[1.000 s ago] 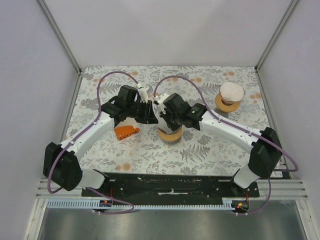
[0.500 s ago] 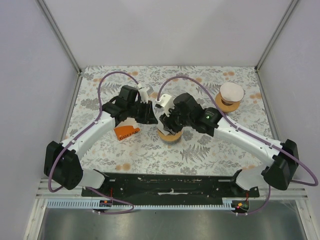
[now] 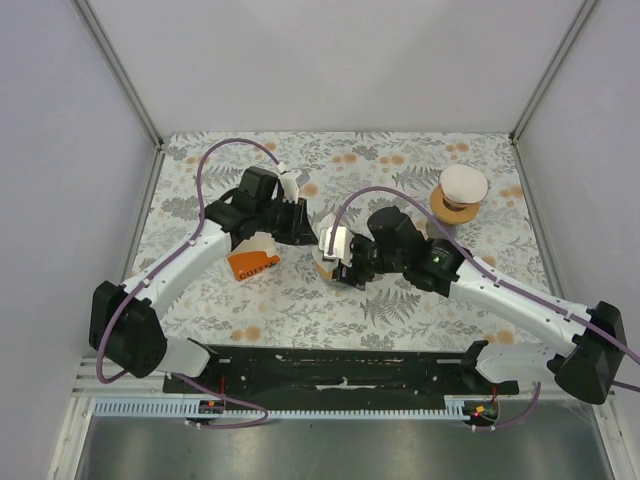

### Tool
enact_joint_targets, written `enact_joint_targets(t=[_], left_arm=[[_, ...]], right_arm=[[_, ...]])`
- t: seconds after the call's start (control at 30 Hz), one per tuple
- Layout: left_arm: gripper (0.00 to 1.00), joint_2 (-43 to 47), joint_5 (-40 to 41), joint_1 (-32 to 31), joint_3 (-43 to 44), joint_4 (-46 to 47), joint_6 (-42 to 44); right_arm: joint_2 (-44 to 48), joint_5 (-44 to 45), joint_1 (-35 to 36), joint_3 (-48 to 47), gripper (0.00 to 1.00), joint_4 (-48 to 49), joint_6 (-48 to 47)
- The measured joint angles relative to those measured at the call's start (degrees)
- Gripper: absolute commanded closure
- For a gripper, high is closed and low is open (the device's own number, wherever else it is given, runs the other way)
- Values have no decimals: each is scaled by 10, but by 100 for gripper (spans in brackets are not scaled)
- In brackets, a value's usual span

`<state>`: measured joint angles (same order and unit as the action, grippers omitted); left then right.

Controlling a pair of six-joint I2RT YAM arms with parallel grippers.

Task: Place the coffee filter in the dripper
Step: Place the coffee filter in the coffee dripper.

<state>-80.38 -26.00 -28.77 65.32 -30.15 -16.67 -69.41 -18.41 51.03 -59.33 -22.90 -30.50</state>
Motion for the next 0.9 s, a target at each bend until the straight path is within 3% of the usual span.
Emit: enact_joint_targets(t=[0.27, 0.37, 0.67, 0.9], left_arm=[[71, -6, 0, -6, 17, -5, 9], [71, -6, 0, -6, 19, -7, 14], [70, -6, 0, -6, 20, -10, 20], [70, -6, 0, -8, 20, -10, 20]], right_arm=[[-3, 8, 0, -33, 41, 5, 80], [18, 17, -2, -53, 35, 18, 135], [3, 220, -10, -97, 35, 12, 351], [-81, 266, -11, -110, 45, -17, 424]])
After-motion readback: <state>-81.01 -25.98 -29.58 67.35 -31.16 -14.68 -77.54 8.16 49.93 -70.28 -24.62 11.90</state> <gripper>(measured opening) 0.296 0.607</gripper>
